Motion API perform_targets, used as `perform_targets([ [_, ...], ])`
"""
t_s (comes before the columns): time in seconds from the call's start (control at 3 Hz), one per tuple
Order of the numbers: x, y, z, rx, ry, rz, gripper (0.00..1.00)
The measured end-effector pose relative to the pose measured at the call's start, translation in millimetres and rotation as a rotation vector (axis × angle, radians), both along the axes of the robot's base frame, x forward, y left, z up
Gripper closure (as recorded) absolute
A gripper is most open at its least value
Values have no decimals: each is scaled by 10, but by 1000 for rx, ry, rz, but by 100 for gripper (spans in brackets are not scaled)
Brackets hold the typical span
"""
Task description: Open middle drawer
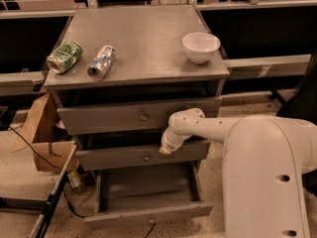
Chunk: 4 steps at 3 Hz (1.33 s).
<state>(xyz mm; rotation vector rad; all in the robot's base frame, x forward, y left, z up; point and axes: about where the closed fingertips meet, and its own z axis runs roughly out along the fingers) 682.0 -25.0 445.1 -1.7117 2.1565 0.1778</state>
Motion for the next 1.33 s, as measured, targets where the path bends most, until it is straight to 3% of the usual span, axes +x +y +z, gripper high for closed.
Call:
perform_targets([
  [0.33,-60,-62,-30,-10,8,-5,96],
  [0.67,-50,-63,-23,-10,8,-5,87],
  [1.0,-86,-93,-39,-19,14,-5,73],
  [1.33,-68,-94,-28,-19,14,-5,49],
])
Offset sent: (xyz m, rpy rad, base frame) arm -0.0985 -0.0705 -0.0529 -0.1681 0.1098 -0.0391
